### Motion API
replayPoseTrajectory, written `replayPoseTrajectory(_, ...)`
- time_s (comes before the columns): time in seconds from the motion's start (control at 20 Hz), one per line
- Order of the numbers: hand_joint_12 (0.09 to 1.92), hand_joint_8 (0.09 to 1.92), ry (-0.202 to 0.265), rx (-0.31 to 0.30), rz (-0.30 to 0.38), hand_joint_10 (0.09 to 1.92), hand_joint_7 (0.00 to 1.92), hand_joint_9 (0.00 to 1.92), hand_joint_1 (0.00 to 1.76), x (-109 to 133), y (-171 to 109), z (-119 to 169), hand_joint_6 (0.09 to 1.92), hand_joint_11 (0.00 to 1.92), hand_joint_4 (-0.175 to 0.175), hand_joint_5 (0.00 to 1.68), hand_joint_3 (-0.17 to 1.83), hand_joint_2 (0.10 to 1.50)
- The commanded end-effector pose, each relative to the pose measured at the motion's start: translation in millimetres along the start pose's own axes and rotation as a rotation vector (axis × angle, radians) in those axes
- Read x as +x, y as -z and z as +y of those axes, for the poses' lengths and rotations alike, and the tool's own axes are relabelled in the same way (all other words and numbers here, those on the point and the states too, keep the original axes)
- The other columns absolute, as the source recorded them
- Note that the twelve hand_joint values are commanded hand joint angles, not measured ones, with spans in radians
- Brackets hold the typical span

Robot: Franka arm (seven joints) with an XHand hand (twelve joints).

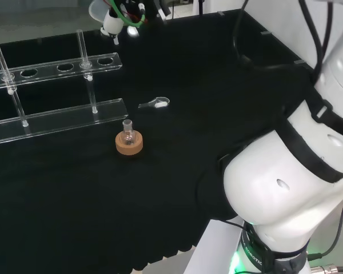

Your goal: Place the funnel on the round-bottom flask.

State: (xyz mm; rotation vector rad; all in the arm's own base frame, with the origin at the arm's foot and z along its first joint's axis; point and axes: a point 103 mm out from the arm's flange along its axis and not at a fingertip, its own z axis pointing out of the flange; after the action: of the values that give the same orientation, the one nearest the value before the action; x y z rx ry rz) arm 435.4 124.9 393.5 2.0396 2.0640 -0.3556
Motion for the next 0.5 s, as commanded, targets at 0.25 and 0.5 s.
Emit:
replayPoseTrajectory(0.25,1.13,0.74,-0.035,0.037,0.013,0.40,0.98,1.24,0.85,2.6,-18.5,-53.8,0.75,0.82,-0.049,0.89,0.63,0.75)
replayPoseTrajectory(0.5,1.12,0.74,-0.032,0.063,0.014,0.40,0.98,1.24,0.85,9.0,-37.1,-61.5,0.75,0.83,-0.049,0.90,0.63,0.75)
